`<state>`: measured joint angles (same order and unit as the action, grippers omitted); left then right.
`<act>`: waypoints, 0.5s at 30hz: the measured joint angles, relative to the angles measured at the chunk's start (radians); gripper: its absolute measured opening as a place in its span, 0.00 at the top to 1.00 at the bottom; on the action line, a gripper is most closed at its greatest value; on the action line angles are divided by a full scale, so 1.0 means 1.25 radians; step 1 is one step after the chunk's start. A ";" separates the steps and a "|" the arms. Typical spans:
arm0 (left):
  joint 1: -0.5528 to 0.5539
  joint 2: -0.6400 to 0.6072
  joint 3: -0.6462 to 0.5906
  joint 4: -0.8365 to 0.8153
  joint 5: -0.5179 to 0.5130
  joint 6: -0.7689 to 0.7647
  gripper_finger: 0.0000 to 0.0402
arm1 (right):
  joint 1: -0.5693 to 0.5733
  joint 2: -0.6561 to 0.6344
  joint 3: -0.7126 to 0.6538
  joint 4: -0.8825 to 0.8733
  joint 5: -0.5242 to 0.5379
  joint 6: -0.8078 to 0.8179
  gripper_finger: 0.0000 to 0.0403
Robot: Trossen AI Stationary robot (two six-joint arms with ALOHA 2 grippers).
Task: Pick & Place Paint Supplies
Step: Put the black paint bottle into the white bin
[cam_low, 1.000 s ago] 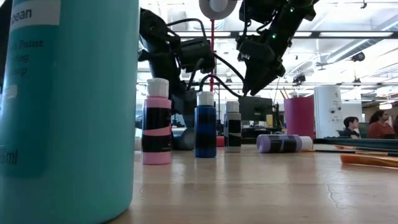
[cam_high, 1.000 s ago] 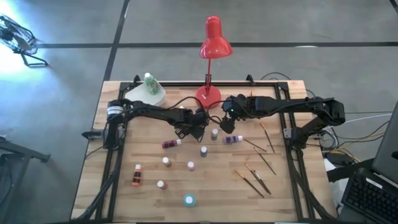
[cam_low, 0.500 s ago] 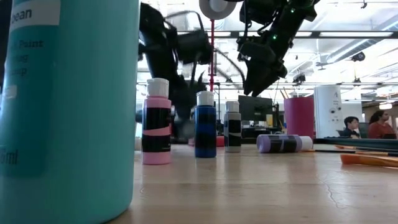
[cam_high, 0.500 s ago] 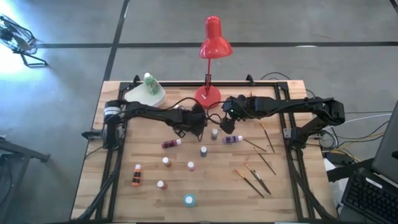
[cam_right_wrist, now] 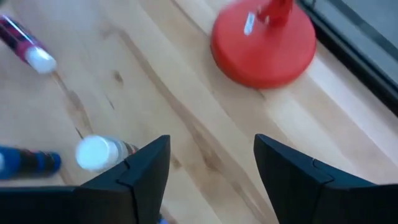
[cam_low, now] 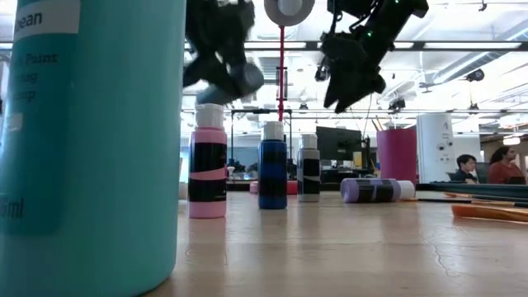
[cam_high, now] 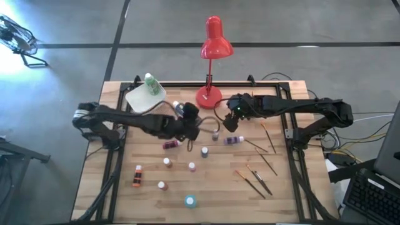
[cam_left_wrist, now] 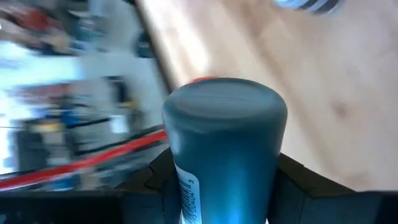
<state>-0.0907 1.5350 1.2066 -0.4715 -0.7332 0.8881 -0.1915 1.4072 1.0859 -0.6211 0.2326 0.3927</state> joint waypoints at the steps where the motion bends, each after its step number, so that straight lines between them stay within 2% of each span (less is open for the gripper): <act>1: -0.021 -0.011 -0.007 0.020 -0.056 0.047 0.59 | 0.000 -0.003 0.000 0.022 -0.010 0.000 0.42; 4: -0.076 -0.033 -0.035 0.114 -0.200 0.210 0.59 | 0.000 -0.008 0.000 0.115 -0.084 -0.006 0.41; 7: -0.098 -0.039 -0.068 0.207 -0.259 0.345 0.59 | 0.001 -0.010 0.000 0.215 -0.172 -0.025 0.39; 9: -0.102 -0.040 -0.082 0.242 -0.303 0.419 0.59 | 0.001 -0.013 0.003 0.257 -0.201 -0.031 0.38; 12: -0.098 -0.052 -0.097 0.264 -0.317 0.468 0.60 | -0.013 -0.021 0.022 0.257 -0.192 -0.049 0.38; 15: -0.082 -0.062 -0.118 0.260 -0.312 0.493 0.60 | -0.037 -0.034 0.043 0.258 -0.144 -0.068 0.37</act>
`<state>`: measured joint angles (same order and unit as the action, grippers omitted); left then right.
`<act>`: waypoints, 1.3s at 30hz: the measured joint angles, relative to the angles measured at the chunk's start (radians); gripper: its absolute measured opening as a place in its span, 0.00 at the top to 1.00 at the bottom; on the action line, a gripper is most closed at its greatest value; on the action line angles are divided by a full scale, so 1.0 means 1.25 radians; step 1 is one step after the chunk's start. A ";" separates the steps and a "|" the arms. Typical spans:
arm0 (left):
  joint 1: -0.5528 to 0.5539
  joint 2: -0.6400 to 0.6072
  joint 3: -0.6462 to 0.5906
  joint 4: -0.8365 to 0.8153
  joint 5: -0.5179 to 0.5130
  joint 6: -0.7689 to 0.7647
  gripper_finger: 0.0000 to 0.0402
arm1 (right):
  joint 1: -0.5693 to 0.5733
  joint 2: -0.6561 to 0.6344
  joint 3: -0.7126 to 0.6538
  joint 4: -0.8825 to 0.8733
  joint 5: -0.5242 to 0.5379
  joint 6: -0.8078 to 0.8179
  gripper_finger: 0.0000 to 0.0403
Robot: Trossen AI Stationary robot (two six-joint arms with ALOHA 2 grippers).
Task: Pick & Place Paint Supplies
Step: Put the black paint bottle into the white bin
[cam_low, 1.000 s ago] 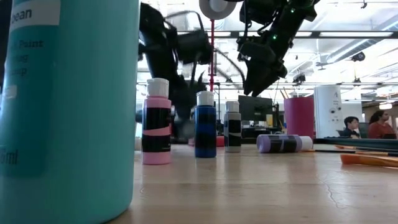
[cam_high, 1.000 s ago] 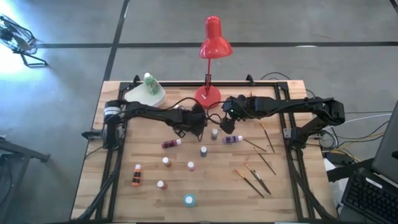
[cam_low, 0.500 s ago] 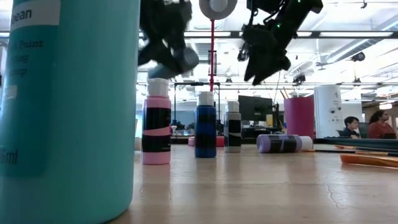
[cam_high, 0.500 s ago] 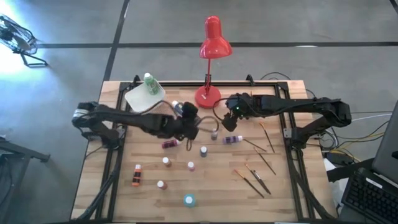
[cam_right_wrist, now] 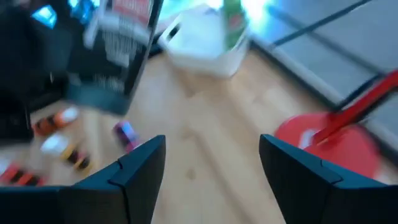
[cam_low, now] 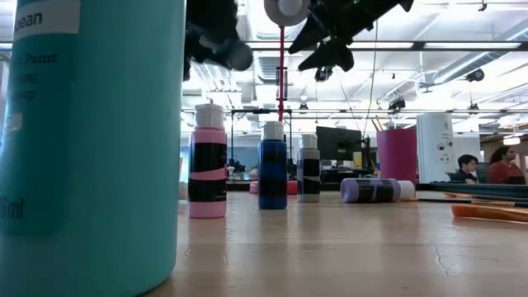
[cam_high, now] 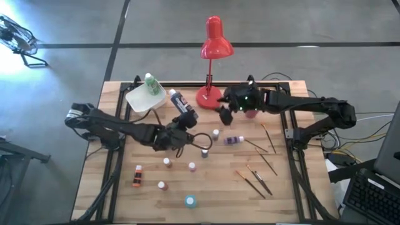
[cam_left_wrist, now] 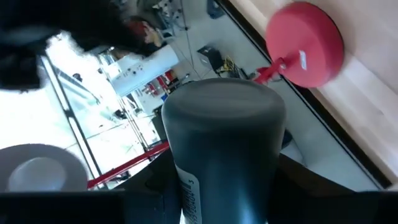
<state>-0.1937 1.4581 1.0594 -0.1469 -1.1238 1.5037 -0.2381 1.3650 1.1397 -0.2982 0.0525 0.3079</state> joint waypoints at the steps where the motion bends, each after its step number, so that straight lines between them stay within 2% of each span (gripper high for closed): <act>1: 0.003 -0.002 -0.011 -0.004 -0.003 0.023 0.60 | -0.009 -0.001 0.008 0.005 0.005 -0.001 0.37; 5: -0.006 -0.004 -0.042 0.003 -0.024 0.189 0.60 | -0.041 0.001 0.029 0.050 -0.058 -0.002 0.38; 9: -0.027 0.009 -0.060 0.027 0.006 0.246 0.60 | -0.046 0.005 0.054 0.106 -0.183 -0.009 0.41; 13: -0.054 0.020 -0.070 0.139 0.007 0.297 0.60 | -0.045 0.008 0.063 0.144 -0.284 -0.004 0.44; 18: -0.091 0.030 -0.044 0.169 0.032 0.358 0.60 | -0.045 0.008 0.062 0.214 -0.392 0.033 0.46; 22: -0.103 0.029 -0.039 0.316 0.068 0.464 0.60 | -0.043 0.009 0.062 0.251 -0.461 0.071 0.47; 26: -0.103 0.029 -0.039 0.477 0.126 0.556 0.60 | -0.043 0.008 0.062 0.250 -0.491 0.081 0.45; 30: -0.103 0.029 -0.039 0.582 0.206 0.669 0.60 | -0.043 0.008 0.061 0.261 -0.520 0.127 0.41; 39: -0.081 0.029 -0.040 0.606 0.328 0.738 0.60 | -0.034 0.013 0.060 0.292 -0.524 0.191 0.29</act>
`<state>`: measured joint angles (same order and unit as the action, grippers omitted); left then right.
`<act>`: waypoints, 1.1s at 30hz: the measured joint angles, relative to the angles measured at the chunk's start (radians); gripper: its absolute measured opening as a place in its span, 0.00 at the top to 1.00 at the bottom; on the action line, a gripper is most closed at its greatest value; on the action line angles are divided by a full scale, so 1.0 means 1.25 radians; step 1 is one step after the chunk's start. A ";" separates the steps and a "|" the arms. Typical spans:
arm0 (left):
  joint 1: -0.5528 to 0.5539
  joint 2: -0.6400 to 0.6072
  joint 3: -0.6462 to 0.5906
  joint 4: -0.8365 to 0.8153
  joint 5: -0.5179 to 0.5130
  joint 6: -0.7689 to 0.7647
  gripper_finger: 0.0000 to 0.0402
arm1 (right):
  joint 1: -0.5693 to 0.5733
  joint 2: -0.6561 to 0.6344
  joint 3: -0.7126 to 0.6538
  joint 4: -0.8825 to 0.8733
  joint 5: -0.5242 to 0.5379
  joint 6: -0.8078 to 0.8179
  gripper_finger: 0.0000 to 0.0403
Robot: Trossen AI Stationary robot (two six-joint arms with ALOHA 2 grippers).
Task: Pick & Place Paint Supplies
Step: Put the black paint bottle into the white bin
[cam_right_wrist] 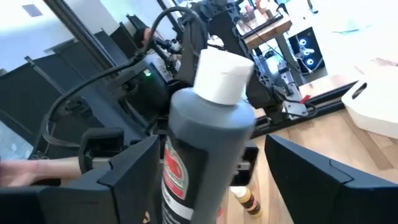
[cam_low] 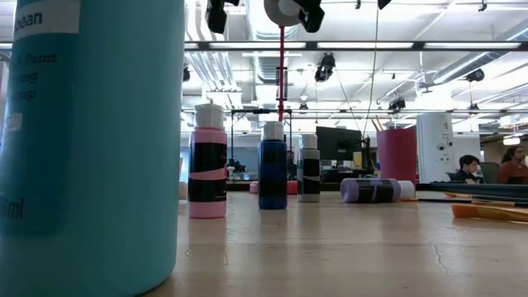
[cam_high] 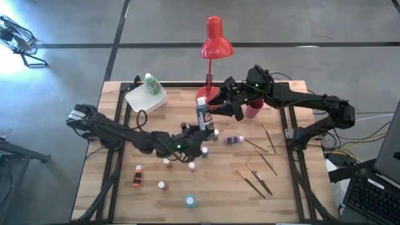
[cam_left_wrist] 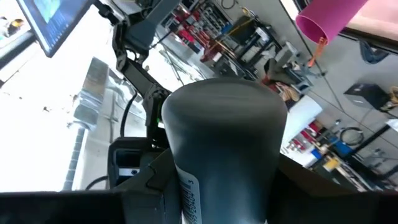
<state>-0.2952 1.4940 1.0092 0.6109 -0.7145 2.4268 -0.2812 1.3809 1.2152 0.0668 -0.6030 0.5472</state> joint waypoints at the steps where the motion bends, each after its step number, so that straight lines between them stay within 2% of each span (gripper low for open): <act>1: 0.005 0.000 0.000 0.000 0.004 0.000 0.60 | 0.005 0.003 0.000 0.007 0.000 0.000 0.28; 10: 0.030 0.000 0.000 0.001 0.026 0.002 0.60 | 0.030 0.049 0.002 0.042 0.007 0.001 0.19; 17: 0.034 0.000 0.000 0.006 0.027 0.002 0.60 | 0.057 0.069 0.003 0.086 0.064 -0.024 0.20; 23: 0.036 0.000 0.000 0.009 0.026 0.000 0.60 | 0.066 0.074 0.003 0.084 0.118 -0.040 0.30; 33: 0.036 -0.001 0.000 0.001 0.011 -0.025 0.60 | 0.069 0.075 0.003 0.079 0.132 -0.025 0.58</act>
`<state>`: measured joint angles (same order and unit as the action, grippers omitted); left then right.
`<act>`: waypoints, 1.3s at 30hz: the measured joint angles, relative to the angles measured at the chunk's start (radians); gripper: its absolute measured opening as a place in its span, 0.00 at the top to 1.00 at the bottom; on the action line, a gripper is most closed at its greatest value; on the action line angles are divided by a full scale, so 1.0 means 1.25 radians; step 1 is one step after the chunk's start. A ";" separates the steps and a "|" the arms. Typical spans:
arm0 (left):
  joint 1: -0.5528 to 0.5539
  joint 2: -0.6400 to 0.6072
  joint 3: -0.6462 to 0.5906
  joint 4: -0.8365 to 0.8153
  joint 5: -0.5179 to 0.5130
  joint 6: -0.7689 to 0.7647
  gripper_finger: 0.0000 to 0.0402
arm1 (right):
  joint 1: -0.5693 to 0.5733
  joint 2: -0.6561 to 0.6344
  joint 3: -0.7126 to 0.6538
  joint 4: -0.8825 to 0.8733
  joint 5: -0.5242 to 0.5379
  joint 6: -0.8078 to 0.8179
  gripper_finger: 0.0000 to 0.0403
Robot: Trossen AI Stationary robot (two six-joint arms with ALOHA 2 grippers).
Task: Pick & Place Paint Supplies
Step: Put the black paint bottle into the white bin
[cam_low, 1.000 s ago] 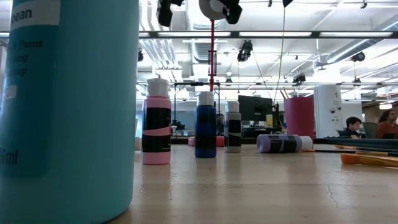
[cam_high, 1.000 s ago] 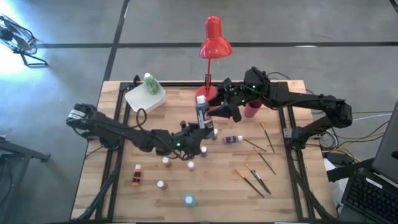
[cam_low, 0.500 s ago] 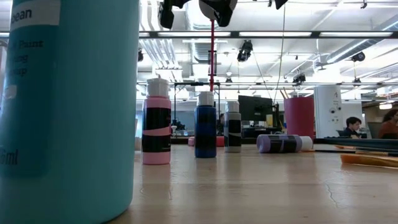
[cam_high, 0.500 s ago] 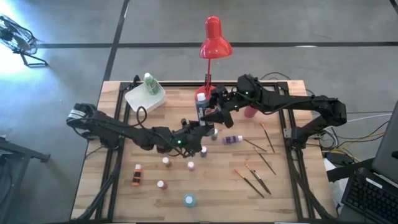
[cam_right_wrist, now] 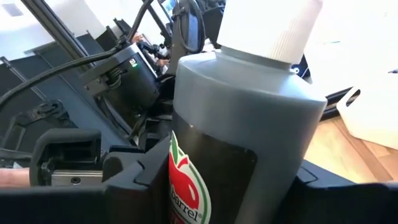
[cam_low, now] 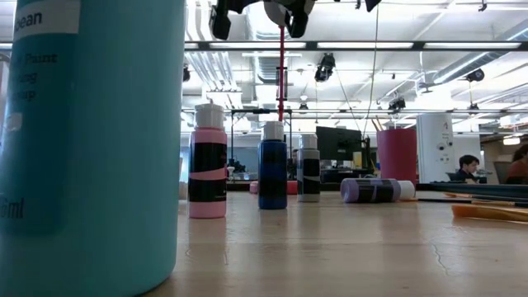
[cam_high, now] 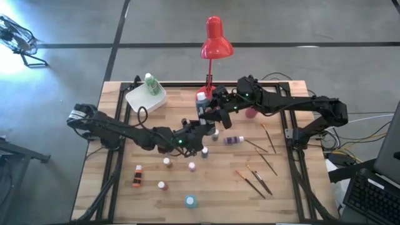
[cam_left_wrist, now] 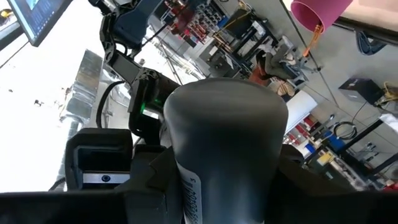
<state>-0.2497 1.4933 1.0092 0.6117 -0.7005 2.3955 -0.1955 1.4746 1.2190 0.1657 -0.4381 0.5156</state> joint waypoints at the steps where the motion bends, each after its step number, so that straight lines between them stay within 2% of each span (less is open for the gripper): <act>1: 0.000 0.000 0.000 -0.004 0.002 -0.018 0.57 | 0.000 0.000 0.000 -0.002 0.000 0.000 0.58; 6: -0.009 -0.001 0.000 -0.003 -0.009 -0.192 0.36 | -0.001 -0.020 0.000 -0.022 0.013 -0.063 0.61; 9: -0.026 -0.005 0.000 0.000 -0.080 -0.323 0.27 | -0.004 -0.050 0.000 -0.064 0.032 -0.110 0.62; 13: -0.050 -0.032 0.000 0.003 -0.151 -0.622 0.23 | -0.005 -0.096 0.000 -0.147 0.122 -0.183 0.62; 18: -0.061 -0.108 -0.003 -0.042 -0.163 -1.014 0.24 | 0.002 -0.127 0.000 -0.249 0.209 -0.243 0.62; 21: -0.041 -0.180 -0.037 -0.077 -0.101 -1.251 0.26 | 0.017 -0.138 -0.007 -0.290 0.222 -0.296 0.62; 26: 0.032 -0.286 -0.127 -0.083 0.101 -1.647 0.28 | 0.044 -0.131 -0.016 -0.299 0.267 -0.371 0.63; 29: 0.079 -0.333 -0.169 -0.081 0.221 -1.827 0.28 | 0.061 -0.116 -0.016 -0.272 0.273 -0.392 0.63; 33: 0.127 -0.357 -0.196 -0.070 0.359 -1.939 0.28 | 0.083 -0.078 -0.018 -0.215 0.270 -0.410 0.63; 39: 0.134 -0.374 -0.193 -0.061 0.373 -1.892 0.28 | 0.105 -0.048 -0.020 -0.150 0.271 -0.404 0.63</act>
<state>-0.0818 1.0257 0.7673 0.5353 -0.2347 0.0304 -0.0640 1.4149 1.1938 -0.0212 -0.0999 0.0102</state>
